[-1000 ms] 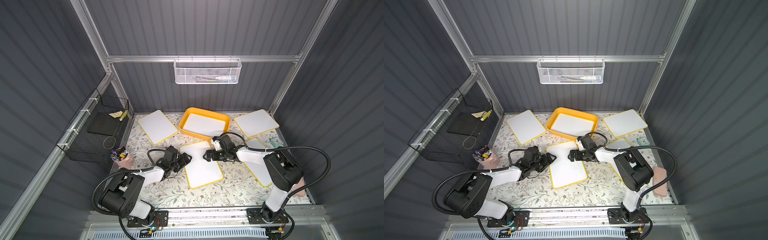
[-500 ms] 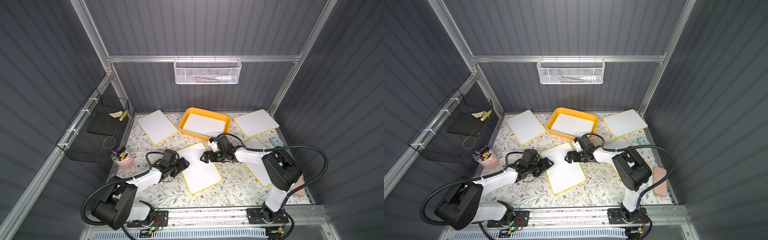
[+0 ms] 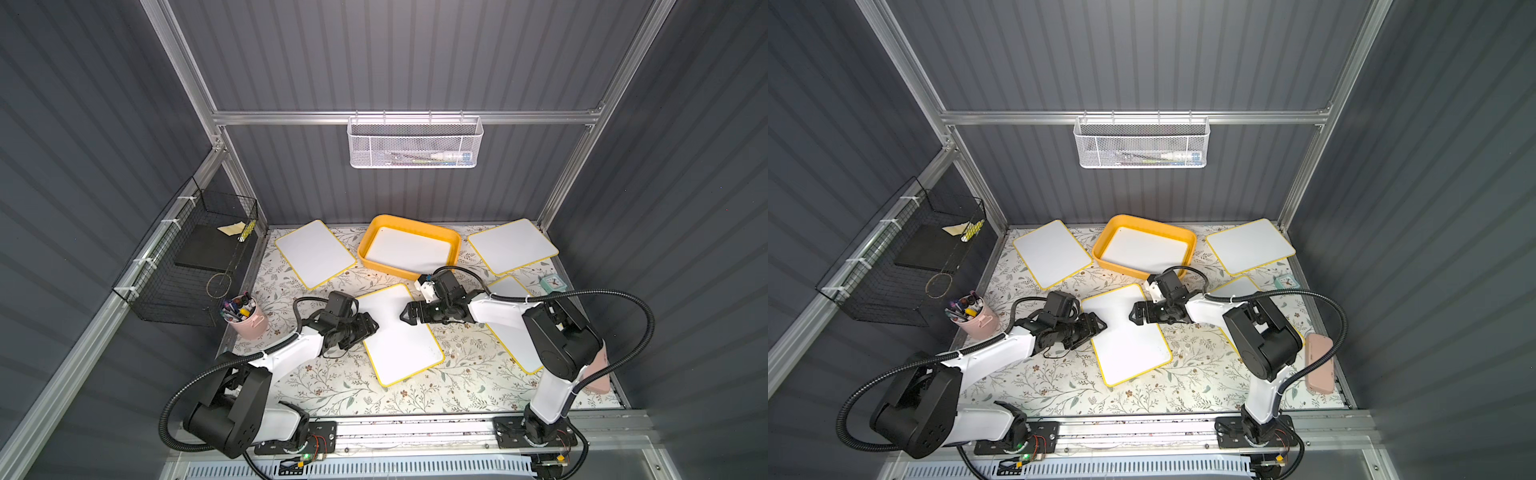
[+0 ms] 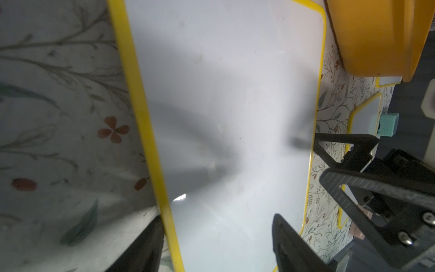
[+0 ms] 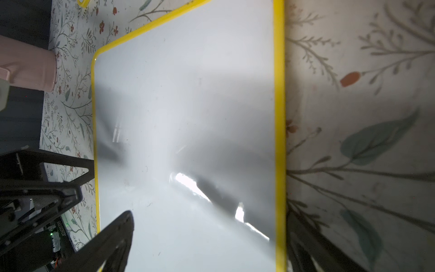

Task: Put the whiteboard into the storage box
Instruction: Pick up the whiteboard at the center of the board.

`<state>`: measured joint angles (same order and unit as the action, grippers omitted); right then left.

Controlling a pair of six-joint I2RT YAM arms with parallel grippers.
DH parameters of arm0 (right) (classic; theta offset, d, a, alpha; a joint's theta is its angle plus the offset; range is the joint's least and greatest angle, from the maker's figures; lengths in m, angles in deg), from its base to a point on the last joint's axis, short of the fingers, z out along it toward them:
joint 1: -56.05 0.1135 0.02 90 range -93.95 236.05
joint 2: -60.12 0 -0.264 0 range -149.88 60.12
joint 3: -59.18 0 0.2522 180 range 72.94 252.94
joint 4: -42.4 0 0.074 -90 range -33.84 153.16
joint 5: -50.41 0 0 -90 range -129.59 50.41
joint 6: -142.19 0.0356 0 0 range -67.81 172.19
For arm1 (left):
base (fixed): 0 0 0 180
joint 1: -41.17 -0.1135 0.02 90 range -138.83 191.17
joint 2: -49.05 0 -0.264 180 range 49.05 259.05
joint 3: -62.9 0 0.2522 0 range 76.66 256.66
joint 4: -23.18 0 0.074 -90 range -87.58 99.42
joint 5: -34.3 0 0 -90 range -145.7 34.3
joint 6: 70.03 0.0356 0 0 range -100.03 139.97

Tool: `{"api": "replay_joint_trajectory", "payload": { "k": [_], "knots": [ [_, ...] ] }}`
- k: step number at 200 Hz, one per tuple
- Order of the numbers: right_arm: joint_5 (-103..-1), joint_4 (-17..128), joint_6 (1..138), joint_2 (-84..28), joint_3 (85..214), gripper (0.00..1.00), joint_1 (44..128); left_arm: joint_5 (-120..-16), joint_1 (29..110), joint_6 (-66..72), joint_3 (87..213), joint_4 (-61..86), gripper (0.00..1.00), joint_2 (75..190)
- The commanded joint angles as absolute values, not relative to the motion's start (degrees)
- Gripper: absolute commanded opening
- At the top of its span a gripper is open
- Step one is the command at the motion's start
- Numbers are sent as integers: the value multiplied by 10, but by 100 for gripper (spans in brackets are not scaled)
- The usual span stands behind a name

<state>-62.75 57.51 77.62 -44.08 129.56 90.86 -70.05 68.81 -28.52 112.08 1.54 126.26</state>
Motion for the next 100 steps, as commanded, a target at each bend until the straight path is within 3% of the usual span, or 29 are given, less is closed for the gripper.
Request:
{"api": "replay_joint_trajectory", "payload": {
  "k": [1,100],
  "knots": [
    [-690,612,781,-471,1291,99,924,-761,692,-268,1156,71,71,1243],
    [-689,613,783,-471,1292,99,924,-770,691,-236,1206,14,71,1228]
  ]
}}
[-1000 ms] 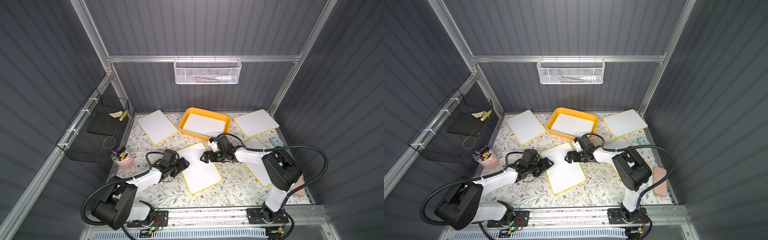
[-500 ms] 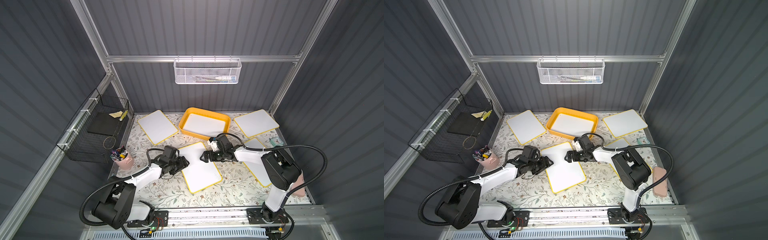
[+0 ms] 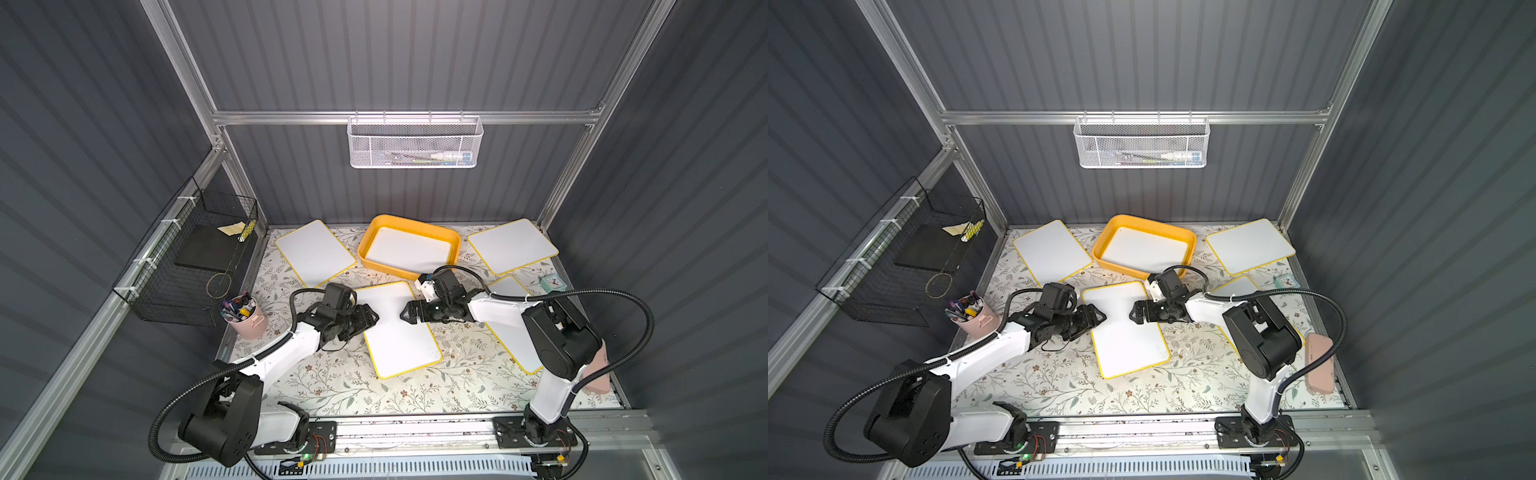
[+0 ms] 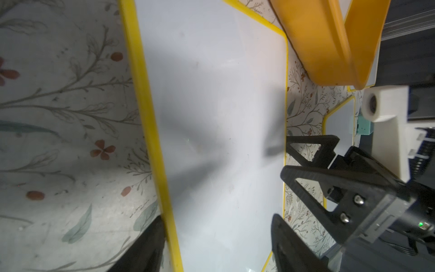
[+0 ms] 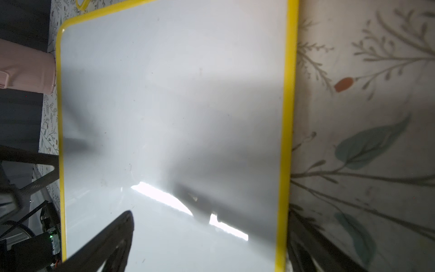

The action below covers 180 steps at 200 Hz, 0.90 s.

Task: Put the whiteboard into the storage box
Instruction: Pick up the whiteboard at the center of the board.

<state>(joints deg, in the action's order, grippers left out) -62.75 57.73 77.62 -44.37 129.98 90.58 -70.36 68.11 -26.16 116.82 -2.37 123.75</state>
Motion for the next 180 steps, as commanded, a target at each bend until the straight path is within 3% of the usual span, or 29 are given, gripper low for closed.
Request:
{"api": "replay_joint_trajectory", "payload": {
  "k": [1,81,180],
  "knots": [
    [-689,613,783,-471,1292,99,924,-770,691,-235,1207,13,71,1228],
    [-687,620,782,-480,1298,99,924,-773,691,-248,1198,47,68,1226],
    [-682,630,778,-484,1304,99,924,-767,687,-204,1258,-34,64,1225]
  ]
}}
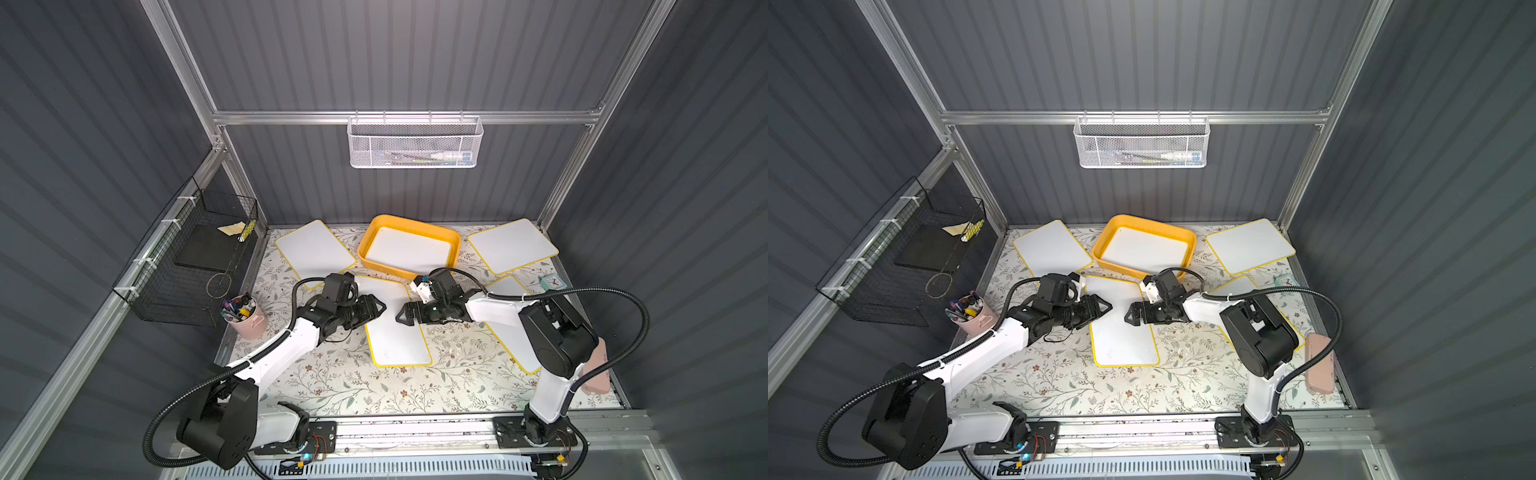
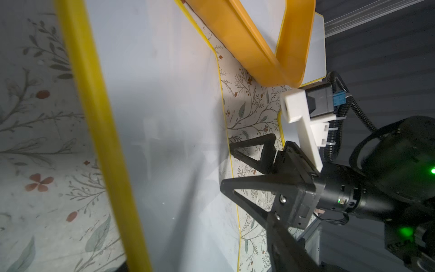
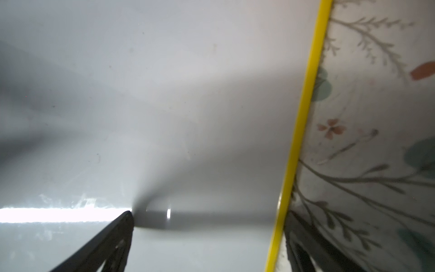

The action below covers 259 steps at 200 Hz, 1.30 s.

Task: Put the whiteboard into the storage box
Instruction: Pick up the whiteboard at the center of the board.

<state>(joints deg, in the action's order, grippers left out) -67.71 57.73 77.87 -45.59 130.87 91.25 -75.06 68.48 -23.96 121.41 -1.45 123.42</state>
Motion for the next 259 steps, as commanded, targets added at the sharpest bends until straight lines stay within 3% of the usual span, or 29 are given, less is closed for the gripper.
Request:
{"api": "replay_joint_trajectory", "payload": {
  "k": [1,64,220,259],
  "knots": [
    [-682,630,778,-484,1304,99,924,-767,687,-203,1260,-36,64,1225],
    [-680,631,777,-486,1305,99,924,-753,681,-159,1341,-150,63,1250],
    [-676,640,775,-495,1312,99,923,-718,673,-123,1413,-232,58,1254],
    [-674,641,775,-495,1312,99,923,-699,672,-111,1434,-265,49,1264]
  ]
}}
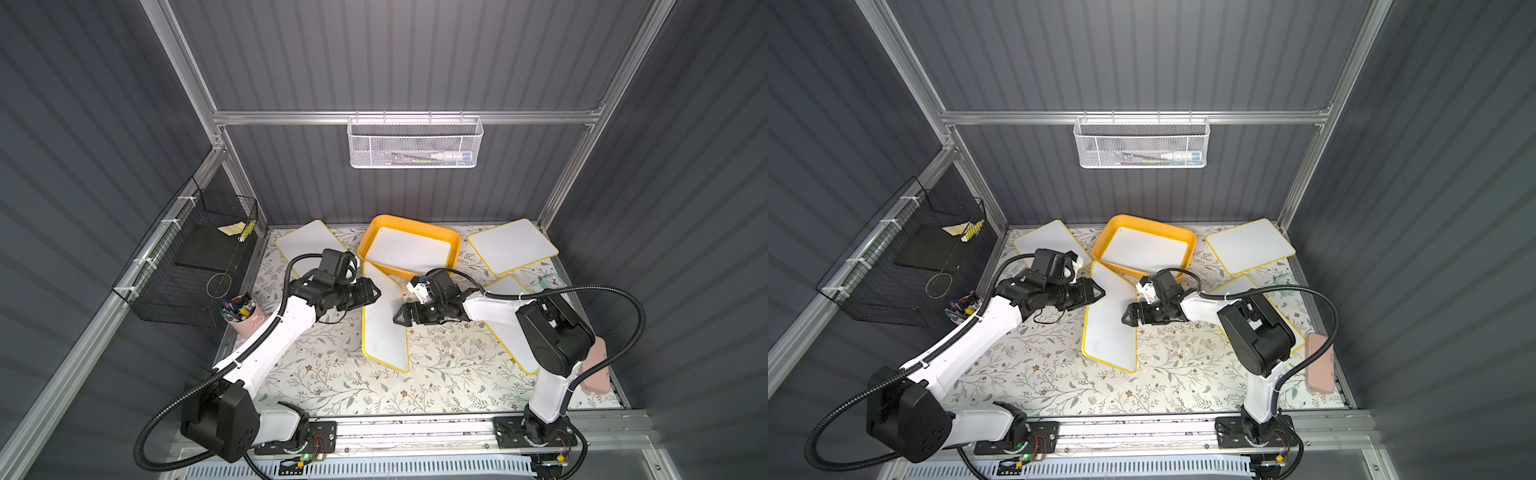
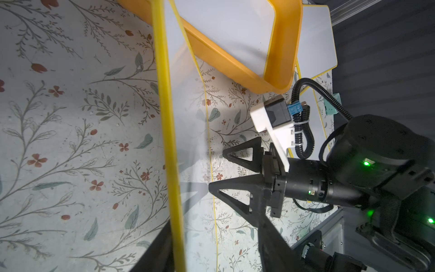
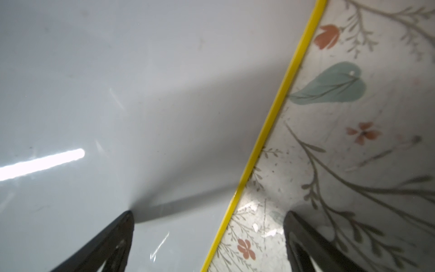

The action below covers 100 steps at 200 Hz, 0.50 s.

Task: Put the whiteboard into the storage box
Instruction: Pick up the whiteboard at the center of the board.

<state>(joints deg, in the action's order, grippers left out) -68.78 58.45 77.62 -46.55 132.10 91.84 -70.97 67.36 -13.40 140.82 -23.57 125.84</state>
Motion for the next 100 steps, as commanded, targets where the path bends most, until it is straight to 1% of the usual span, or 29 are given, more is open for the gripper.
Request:
{"api": "replay_joint_trajectory", "payload": {
  "k": [1,17,24,45,56,69,80,100],
  "knots": [
    [-673,642,775,-495,1313,99,923,-699,672,-111,1434,-265,49,1264],
    [-674,648,773,-500,1317,99,923,-701,671,-112,1434,-262,48,1266],
    [-675,648,774,-500,1317,99,923,-702,671,-111,1435,-263,44,1268],
    [-677,642,776,-497,1314,99,923,-699,671,-113,1433,-267,42,1264],
    [-676,645,774,-500,1316,99,923,-696,671,-115,1429,-266,38,1262],
    [-675,649,773,-500,1317,99,923,-694,670,-111,1431,-269,36,1264],
    [-676,647,774,-497,1315,99,923,-694,670,-110,1434,-275,32,1265],
    [-675,645,774,-498,1316,99,923,-687,670,-111,1435,-277,29,1259]
  ]
}}
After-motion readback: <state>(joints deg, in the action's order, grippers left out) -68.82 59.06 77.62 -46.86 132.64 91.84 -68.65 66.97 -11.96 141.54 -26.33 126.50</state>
